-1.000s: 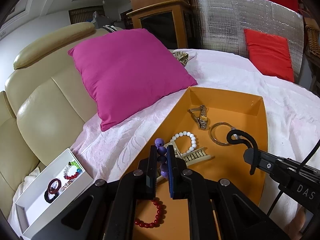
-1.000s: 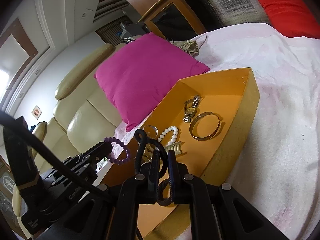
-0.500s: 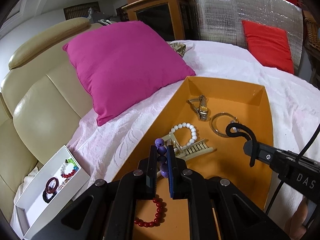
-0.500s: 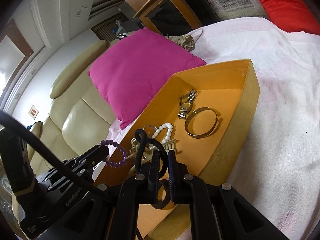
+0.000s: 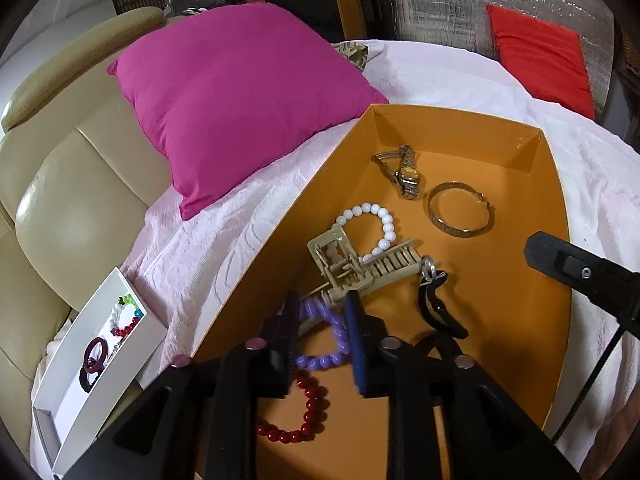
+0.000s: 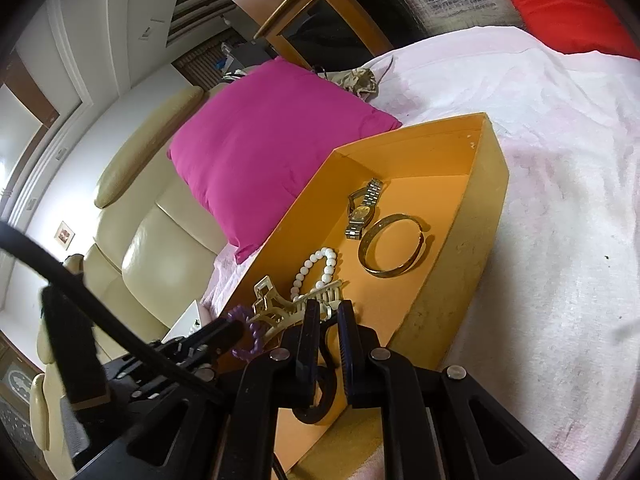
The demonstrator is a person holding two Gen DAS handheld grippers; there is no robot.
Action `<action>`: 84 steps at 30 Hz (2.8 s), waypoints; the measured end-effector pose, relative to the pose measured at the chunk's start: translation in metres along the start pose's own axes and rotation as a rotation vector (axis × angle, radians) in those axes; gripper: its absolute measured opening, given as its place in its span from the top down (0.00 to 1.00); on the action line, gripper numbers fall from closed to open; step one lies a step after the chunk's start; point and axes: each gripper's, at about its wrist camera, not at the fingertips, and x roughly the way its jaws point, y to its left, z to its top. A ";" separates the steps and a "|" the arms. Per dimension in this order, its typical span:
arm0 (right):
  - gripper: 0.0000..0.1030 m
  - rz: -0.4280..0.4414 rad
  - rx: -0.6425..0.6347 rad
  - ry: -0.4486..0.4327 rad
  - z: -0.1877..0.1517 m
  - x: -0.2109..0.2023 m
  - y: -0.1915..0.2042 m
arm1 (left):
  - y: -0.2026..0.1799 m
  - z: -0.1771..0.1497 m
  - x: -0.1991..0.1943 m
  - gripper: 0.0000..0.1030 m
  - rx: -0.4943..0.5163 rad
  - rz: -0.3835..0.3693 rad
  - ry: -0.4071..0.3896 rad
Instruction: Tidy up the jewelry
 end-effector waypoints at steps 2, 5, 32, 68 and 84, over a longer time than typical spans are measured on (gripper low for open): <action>0.88 -0.001 -0.001 -0.009 0.001 -0.005 -0.001 | -0.003 0.001 -0.005 0.64 0.008 0.021 -0.023; 0.88 -0.009 -0.001 -0.027 0.004 -0.015 -0.003 | -0.007 0.005 -0.017 0.53 0.008 0.028 -0.084; 0.84 -0.339 0.074 -0.136 0.002 -0.180 -0.101 | -0.166 0.011 -0.091 0.29 0.183 -0.188 -0.268; 0.73 -0.203 -0.113 -0.201 -0.005 -0.188 0.001 | -0.046 -0.018 -0.164 0.15 0.018 0.030 -0.255; 0.50 -0.213 -0.340 -0.147 -0.061 -0.167 0.161 | 0.084 -0.058 -0.223 0.14 -0.142 0.088 -0.342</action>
